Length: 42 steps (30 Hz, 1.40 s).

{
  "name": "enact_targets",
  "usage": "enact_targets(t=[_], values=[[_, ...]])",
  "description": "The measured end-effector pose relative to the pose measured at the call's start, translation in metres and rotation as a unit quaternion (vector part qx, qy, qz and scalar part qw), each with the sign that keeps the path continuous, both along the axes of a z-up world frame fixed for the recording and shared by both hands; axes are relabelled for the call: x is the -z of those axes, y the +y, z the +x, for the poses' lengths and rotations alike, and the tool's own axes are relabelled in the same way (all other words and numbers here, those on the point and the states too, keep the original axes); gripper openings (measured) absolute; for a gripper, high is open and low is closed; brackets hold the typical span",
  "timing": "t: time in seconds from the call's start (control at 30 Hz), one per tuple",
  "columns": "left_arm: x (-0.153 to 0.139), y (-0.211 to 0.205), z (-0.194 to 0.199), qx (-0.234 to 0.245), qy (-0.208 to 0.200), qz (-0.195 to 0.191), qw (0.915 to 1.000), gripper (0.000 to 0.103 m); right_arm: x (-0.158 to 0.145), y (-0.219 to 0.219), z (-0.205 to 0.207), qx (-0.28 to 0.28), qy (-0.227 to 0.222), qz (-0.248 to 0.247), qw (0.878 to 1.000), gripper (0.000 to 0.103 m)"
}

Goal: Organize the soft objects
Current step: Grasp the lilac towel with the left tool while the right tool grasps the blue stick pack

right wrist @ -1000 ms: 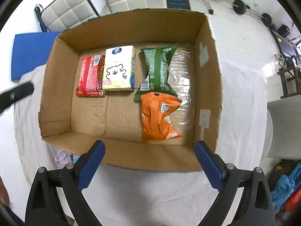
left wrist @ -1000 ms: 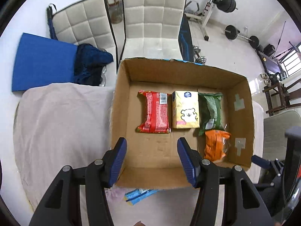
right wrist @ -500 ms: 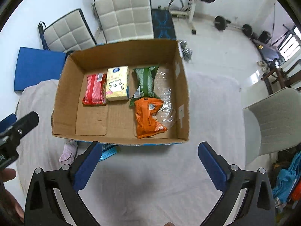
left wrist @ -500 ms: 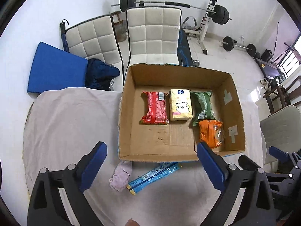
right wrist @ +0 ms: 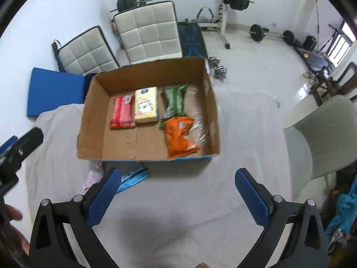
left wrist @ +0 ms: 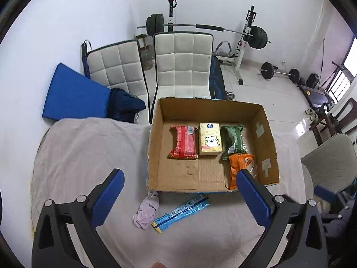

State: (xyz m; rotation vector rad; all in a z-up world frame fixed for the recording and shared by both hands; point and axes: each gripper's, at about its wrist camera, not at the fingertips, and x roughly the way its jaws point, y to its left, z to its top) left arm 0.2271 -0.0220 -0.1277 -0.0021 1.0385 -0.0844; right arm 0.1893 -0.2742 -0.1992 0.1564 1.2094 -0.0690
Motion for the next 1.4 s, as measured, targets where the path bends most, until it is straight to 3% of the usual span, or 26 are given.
enact_targets(t=[0.13,0.33,0.53,0.67,0.73,0.8,0.93,1.03,1.13,1.23,1.3,1.37,1.4], values=[[0.02,0.033,-0.003,-0.036,0.022,0.011,0.999,0.103,0.031,0.021,-0.008,-0.003,0.036,0.042,0.998,0.103],[0.08,0.091,-0.017,-0.095,0.085,0.027,0.9915,0.103,0.136,0.076,-0.001,0.026,0.139,0.15,0.979,0.101],[0.142,0.14,-0.035,-0.141,0.144,0.034,0.9788,0.103,0.21,0.135,0.014,0.068,0.152,0.142,0.976,0.08],[0.166,0.157,-0.039,-0.15,0.168,0.038,0.9736,0.102,0.251,0.161,0.026,0.098,0.183,0.141,0.968,0.066],[0.173,0.16,-0.037,-0.149,0.171,0.035,0.9733,0.102,0.255,0.173,0.026,0.079,0.184,0.108,0.974,0.05],[0.177,0.158,-0.034,-0.141,0.174,0.026,0.9743,0.102,0.25,0.19,0.024,0.023,0.172,0.059,0.983,0.041],[0.187,0.14,-0.018,-0.094,0.187,0.013,0.9779,0.102,0.245,0.194,0.006,-0.058,0.18,0.001,0.982,0.021],[0.209,0.107,0.001,-0.024,0.214,0.036,0.9759,0.102,0.241,0.171,-0.014,-0.081,0.19,-0.016,0.978,0.018],[0.24,0.079,0.017,0.032,0.254,0.037,0.9659,0.102,0.239,0.139,-0.035,-0.087,0.205,-0.025,0.974,0.018],[0.272,0.056,0.027,0.066,0.29,0.045,0.9537,0.075,0.247,0.11,-0.051,-0.079,0.245,0.003,0.966,0.018],[0.285,0.046,0.027,0.078,0.298,0.062,0.9493,0.05,0.244,0.092,-0.056,-0.047,0.238,0.047,0.969,0.019],[0.285,0.044,0.025,0.074,0.289,0.056,0.9527,0.048,0.24,0.085,-0.054,-0.033,0.227,0.078,0.97,0.025],[0.285,0.045,0.024,0.069,0.29,0.052,0.953,0.042,0.239,0.086,-0.052,-0.024,0.218,0.09,0.971,0.036]])
